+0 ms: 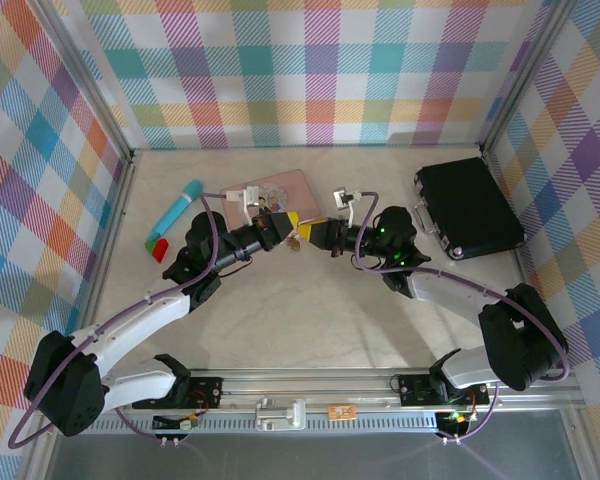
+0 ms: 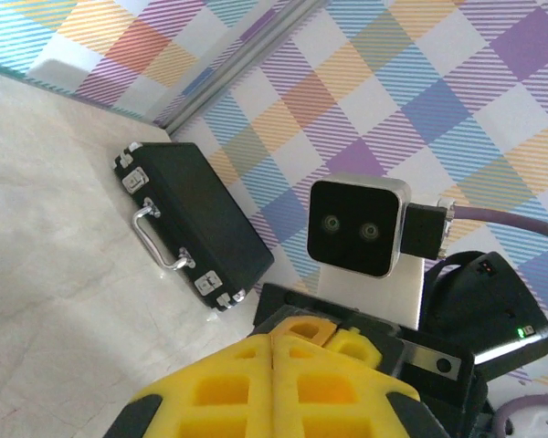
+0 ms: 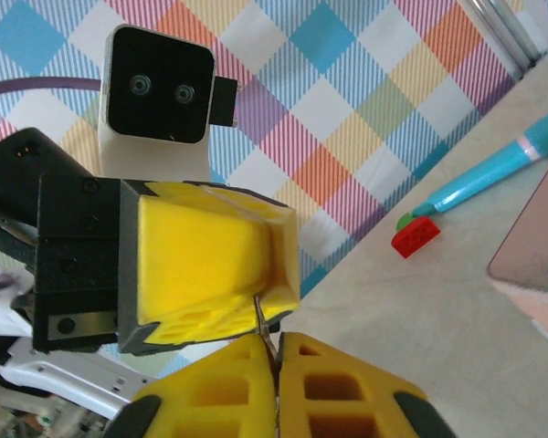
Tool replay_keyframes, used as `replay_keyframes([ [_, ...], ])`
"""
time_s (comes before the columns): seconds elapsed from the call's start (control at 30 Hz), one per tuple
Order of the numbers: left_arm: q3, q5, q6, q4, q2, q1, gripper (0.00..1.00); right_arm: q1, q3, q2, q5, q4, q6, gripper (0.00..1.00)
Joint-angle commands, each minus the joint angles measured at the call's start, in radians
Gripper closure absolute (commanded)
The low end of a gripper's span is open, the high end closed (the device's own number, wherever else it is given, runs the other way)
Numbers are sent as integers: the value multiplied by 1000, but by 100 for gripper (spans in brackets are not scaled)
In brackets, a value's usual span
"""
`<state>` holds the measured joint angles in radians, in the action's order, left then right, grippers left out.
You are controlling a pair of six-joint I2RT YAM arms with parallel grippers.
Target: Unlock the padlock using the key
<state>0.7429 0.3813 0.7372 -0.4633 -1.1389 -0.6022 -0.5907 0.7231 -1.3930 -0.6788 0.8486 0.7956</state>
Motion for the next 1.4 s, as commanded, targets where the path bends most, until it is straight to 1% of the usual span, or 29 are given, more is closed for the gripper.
replay_keyframes([
  [0.0, -19, 2, 3, -49, 27, -7, 100, -8, 30, -8, -3, 36, -10, 100],
  [0.17, -28, -47, -4, -8, 62, -7, 100, -7, 24, 10, 21, -14, -54, 100],
  [0.2, -30, -66, -11, 7, 71, -5, 88, -6, 26, 18, 26, -42, -74, 100],
  [0.27, -30, -113, -19, 55, 91, -2, 41, -6, 32, 37, 41, -123, -128, 100],
  [0.3, -31, -147, -20, 89, 104, 3, 25, -6, 37, 50, 58, -178, -163, 100],
  [0.33, -36, -179, -19, 115, 113, 9, 17, -6, 40, 64, 77, -244, -199, 100],
  [0.37, -39, -210, -19, 154, 121, 18, 15, -7, 46, 79, 102, -326, -240, 100],
  [0.43, -43, -255, -24, 233, 130, 31, 16, -6, 62, 106, 162, -480, -323, 100],
  [0.53, -61, -309, -40, 339, 112, 30, 18, -6, 100, 123, 320, -749, -420, 100],
  [0.6, -74, -331, -23, 393, 81, 28, 21, -6, 120, 116, 447, -890, -437, 100],
  [0.67, -83, -355, -22, 421, 38, 9, 23, -6, 132, 103, 537, -987, -451, 100],
  [0.7, -85, -386, -24, 438, 15, -11, 23, -6, 134, 97, 570, -1023, -456, 100],
  [0.8, -77, -512, -23, 461, -62, -72, 23, -6, 126, 80, 633, -1073, -461, 100],
  [0.87, -63, -593, -3, 455, -128, -105, 23, -7, 121, 69, 646, -1077, -463, 100],
  [1.03, -5, -794, 76, 352, -331, -186, 29, -6, 117, 61, 667, -1076, -468, 100],
  [1.1, 50, -938, 88, 330, -421, -244, 29, -6, 108, 75, 673, -1069, -473, 100],
  [1.13, 83, -991, 94, 323, -470, -265, 29, -6, 102, 86, 676, -1065, -475, 100],
  [1.17, 113, -1027, 94, 315, -513, -278, 29, -6, 95, 96, 678, -1062, -477, 100],
  [1.27, 234, -1059, 118, 342, -659, -283, 30, -6, 72, 130, 677, -1048, -479, 100],
  [1.37, 375, -1116, 149, 475, -780, -281, 30, -4, 50, 164, 680, -1045, -484, 100],
])
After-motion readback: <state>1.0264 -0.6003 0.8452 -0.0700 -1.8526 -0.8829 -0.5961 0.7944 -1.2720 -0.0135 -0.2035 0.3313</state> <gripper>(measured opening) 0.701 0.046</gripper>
